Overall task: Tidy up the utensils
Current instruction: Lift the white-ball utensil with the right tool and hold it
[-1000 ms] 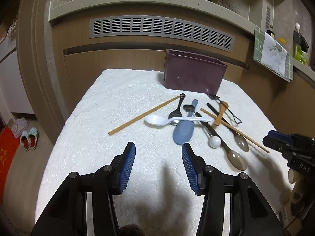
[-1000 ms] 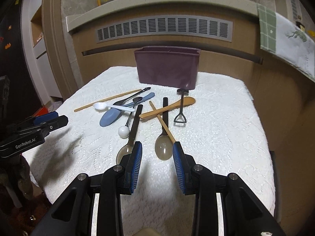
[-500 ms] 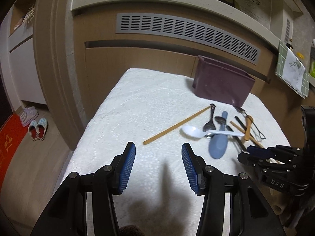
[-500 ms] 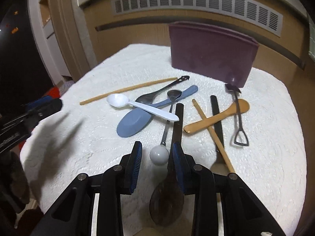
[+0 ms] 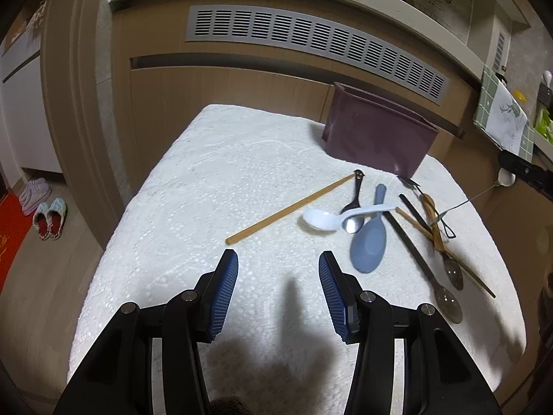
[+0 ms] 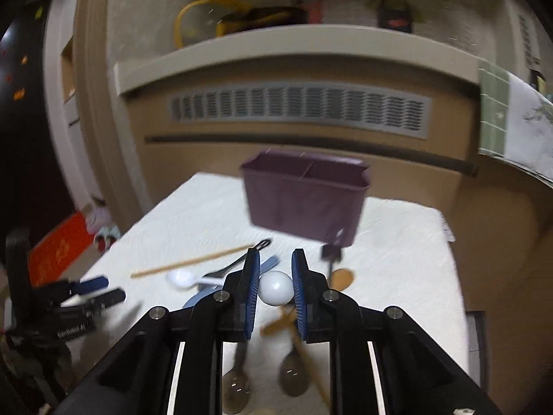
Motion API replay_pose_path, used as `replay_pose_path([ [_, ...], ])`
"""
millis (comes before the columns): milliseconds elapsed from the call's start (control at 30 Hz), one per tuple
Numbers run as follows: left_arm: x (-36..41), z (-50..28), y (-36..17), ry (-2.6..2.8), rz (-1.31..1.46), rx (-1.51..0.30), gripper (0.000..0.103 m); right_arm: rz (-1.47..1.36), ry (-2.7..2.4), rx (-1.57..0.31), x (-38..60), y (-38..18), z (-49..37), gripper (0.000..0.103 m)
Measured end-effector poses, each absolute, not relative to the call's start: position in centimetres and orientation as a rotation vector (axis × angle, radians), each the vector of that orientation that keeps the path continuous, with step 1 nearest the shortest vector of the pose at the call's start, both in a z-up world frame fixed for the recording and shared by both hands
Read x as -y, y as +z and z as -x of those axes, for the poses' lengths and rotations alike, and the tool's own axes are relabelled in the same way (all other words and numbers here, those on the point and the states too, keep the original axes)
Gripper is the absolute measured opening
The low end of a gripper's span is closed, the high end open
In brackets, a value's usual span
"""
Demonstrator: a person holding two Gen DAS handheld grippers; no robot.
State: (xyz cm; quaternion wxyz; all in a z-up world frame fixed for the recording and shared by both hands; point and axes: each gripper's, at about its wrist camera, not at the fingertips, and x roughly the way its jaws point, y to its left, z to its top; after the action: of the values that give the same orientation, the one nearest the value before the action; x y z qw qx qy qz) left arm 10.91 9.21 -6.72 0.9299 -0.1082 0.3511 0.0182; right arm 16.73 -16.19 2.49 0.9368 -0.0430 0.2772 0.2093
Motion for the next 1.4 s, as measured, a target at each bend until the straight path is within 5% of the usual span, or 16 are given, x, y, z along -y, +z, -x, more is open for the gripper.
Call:
replay_pose_path([
  [100, -8.7, -11.6, -6.5, 0.015, 0.224, -0.731, 0.05, 0.052, 0.389, -0.569, 18.1, 2.8, -17.3, 0.003],
  [333, -7.7, -12.5, -6.4, 0.0, 0.203, -0.747, 0.05, 0.039, 0.393, -0.599, 20.1, 1.2, -16.9, 0.004],
  [667, -6.6, -12.3, -5.8, -0.036, 0.183, -0.731, 0.05, 0.166, 0.403, -0.8, 21.7, -3.6, -17.4, 0.012],
  [833, -6.1, -13.1, -6.5, -0.07, 0.204, -0.746, 0.05, -0.053, 0.337, -0.923, 26.3, -6.7, -15.6, 0.016],
  [1200, -5.3, -12.5, -7.0, -0.085, 0.196, -0.761, 0.05, 0.01, 0.401, -0.933, 23.6, -8.7, -17.2, 0.032],
  [1300, -5.6, -12.5, -7.0, -0.077, 0.201, -0.762, 0.05, 0.117, 0.368, -0.907, 22.2, -8.7, -17.0, 0.027],
  [1400, -5.6, -12.4, -6.9, -0.076, 0.2, -0.758, 0.05, 0.171, 0.315, -0.823, 21.9, -7.3, -16.7, 0.01],
])
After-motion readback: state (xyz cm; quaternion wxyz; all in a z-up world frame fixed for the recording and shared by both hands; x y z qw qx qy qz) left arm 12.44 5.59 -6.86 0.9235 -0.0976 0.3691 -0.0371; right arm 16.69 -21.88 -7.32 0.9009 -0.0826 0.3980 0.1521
